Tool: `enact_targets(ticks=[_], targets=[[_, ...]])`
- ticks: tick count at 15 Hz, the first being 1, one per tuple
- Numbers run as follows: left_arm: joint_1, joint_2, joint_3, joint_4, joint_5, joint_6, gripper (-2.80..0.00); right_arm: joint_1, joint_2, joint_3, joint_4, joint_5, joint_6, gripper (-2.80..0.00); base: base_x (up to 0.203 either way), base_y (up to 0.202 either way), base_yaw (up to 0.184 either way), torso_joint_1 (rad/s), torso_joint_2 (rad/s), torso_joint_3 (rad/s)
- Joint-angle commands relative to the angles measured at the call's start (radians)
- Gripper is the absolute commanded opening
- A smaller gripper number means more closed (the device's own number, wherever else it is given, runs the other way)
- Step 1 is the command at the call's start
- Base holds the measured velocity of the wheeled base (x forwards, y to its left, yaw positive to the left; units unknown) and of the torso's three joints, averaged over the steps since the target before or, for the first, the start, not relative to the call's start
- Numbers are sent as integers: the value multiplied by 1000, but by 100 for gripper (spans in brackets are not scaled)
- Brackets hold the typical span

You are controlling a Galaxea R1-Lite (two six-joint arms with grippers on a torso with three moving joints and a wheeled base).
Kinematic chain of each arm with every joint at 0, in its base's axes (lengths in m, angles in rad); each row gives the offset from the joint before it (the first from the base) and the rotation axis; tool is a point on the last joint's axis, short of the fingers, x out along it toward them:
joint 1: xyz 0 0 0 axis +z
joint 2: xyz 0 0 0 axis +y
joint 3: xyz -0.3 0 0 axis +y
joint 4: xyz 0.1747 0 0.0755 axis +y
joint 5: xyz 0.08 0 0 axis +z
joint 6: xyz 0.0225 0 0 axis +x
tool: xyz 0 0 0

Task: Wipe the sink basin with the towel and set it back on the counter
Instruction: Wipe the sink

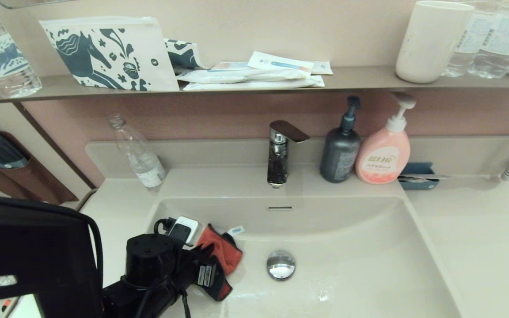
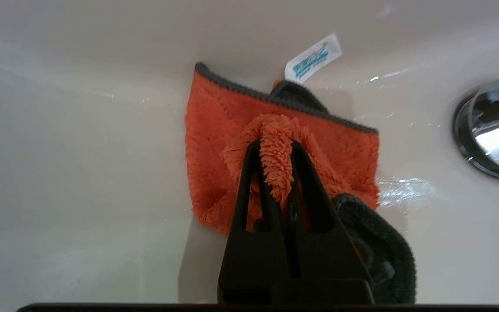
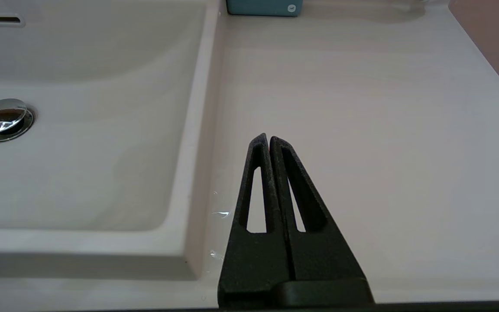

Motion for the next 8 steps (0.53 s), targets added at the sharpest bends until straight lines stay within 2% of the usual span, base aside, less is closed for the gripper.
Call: enact_targets(ticks=[1,8], targets=[[10,42,3,-7,0,-3,-280,0,1,0,0,1,-1,-280,0,0,0,0,0,0],[9,60,102,-9,-1,-34,-280,0,1,0,0,1,-1,-280,0,0,0,0,0,0]])
